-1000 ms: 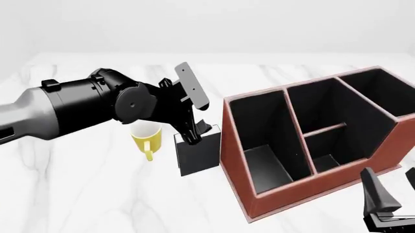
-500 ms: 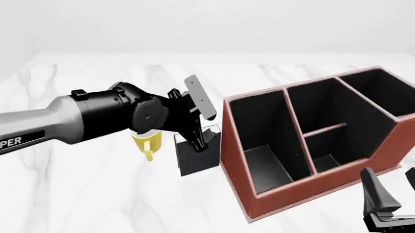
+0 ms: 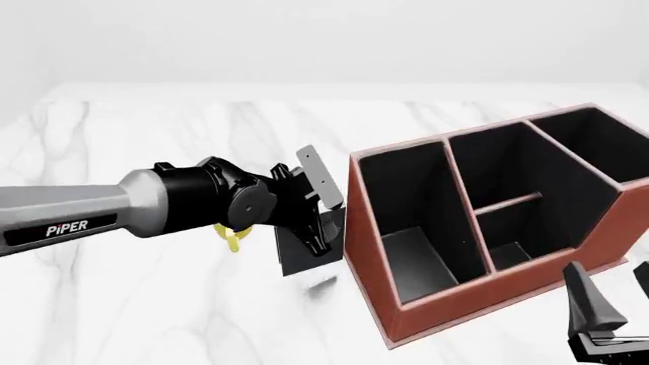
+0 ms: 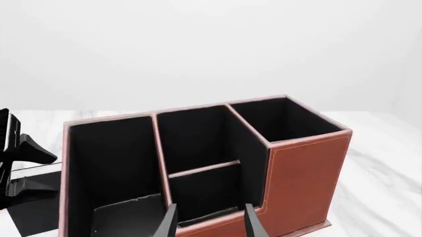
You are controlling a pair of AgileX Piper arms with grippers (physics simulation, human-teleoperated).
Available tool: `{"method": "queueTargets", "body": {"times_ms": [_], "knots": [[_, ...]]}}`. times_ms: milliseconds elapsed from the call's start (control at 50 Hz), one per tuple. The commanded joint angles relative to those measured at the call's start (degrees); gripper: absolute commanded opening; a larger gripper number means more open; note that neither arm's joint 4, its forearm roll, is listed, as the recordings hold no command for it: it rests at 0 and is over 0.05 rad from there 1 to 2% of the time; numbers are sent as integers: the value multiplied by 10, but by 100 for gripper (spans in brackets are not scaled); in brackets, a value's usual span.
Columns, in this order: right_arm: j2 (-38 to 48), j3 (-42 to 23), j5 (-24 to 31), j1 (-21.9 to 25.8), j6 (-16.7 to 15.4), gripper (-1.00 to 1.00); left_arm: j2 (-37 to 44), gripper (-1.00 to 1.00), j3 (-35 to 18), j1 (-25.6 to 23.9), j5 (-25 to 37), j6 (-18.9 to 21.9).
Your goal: Pick up the book and place it in the back compartment of the caddy.
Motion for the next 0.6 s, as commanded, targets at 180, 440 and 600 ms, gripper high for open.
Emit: {"method": "queueTargets", "body": {"times_ms": [180,440,600], "knots": [[3,0,-3,-1,0,100,46,-100,12,11,-42,-24],[3,0,-3,-2,0,100,38,-100,14,18,-28,-30],[0,0,0,-1,0,100,8,-100,21,16,2,-38]]}}
